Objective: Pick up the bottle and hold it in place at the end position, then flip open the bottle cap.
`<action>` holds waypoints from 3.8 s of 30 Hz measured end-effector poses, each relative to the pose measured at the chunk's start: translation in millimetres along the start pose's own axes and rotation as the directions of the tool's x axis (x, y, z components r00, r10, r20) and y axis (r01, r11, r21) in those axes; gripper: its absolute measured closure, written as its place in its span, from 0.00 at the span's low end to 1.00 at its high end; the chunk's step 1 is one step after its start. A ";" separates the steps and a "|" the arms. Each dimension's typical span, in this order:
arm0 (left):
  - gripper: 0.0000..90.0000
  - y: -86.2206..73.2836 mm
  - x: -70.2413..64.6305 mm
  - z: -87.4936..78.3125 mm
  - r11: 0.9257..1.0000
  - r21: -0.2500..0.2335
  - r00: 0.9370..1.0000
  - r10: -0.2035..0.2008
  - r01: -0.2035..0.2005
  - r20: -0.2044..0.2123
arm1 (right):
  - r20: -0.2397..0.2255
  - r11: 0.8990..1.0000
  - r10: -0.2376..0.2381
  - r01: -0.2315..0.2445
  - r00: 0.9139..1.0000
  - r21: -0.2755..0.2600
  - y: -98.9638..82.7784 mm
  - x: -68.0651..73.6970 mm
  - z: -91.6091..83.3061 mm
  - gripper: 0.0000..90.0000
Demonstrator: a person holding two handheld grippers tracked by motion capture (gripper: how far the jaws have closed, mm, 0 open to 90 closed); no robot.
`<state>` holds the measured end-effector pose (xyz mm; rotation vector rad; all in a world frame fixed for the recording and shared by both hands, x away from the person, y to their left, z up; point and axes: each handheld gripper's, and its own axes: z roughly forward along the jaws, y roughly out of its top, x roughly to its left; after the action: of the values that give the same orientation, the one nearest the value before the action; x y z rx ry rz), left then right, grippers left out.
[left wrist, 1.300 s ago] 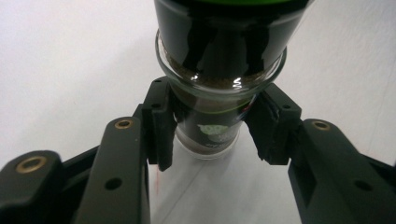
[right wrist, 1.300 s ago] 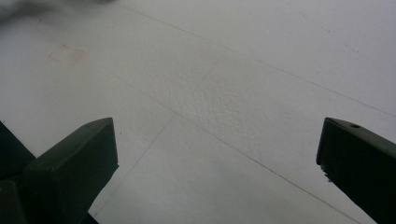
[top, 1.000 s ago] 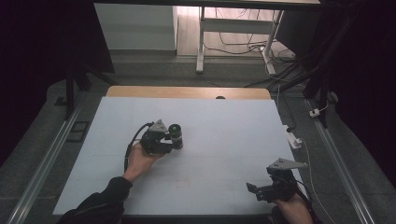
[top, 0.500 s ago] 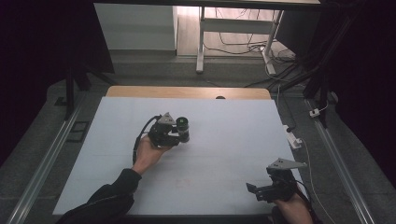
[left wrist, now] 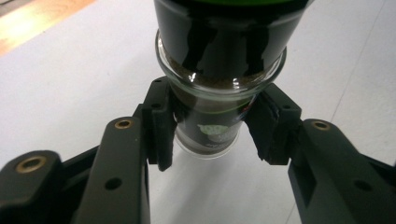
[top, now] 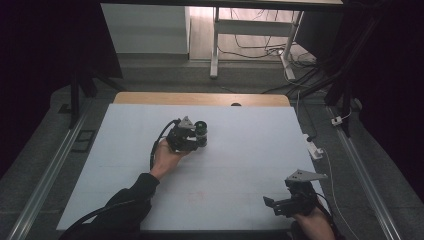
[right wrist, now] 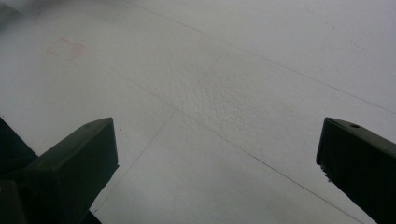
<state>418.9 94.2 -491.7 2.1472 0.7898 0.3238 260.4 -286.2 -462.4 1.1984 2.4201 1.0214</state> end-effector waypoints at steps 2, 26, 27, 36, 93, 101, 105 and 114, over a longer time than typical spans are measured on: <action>0.60 -2.3 -0.6 4.5 1.000 0.009 1.000 0.000 0.000 -0.006 | -0.001 1.000 -0.001 0.001 1.000 0.000 -0.1 0.0 0.0 0.00; 0.60 -15.1 -5.3 21.6 0.999 0.042 1.000 0.008 -0.007 -0.007 | -0.004 1.000 -0.010 0.010 1.000 0.000 -0.4 0.8 -0.4 0.00; 0.60 -15.2 -5.1 21.5 0.999 0.042 1.000 0.007 -0.007 -0.006 | 0.001 1.000 -0.010 0.010 1.000 -0.004 -0.5 0.6 -1.1 0.00; 0.60 -16.1 -4.3 21.7 0.999 0.037 1.000 0.009 -0.009 0.000 | 0.012 0.999 0.009 -0.009 1.000 -0.036 -0.9 -0.8 -4.0 0.00; 0.60 -16.0 -4.3 22.8 0.999 0.052 1.000 0.006 -0.006 -0.002 | -0.207 0.979 -0.174 0.148 0.963 -0.137 66.2 44.3 48.8 0.00; 0.60 -16.7 -5.2 23.2 0.999 0.048 1.000 0.007 -0.006 -0.006 | -0.190 0.982 -0.152 0.127 0.970 -0.137 85.9 46.9 64.9 0.00; 0.60 -16.6 -5.3 23.3 0.999 0.049 1.000 0.007 -0.006 -0.007 | -0.179 0.981 -0.168 0.146 0.969 -0.132 95.8 48.3 72.9 0.00; 0.60 -16.6 -5.8 23.3 0.999 0.050 1.000 0.007 -0.006 -0.010 | -0.155 0.980 -0.174 0.157 0.972 -0.121 117.1 47.2 92.7 0.00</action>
<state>418.3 84.3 -519.1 2.1970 0.8045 0.3218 346.7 -156.7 -445.1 0.8913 2.5006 1.2249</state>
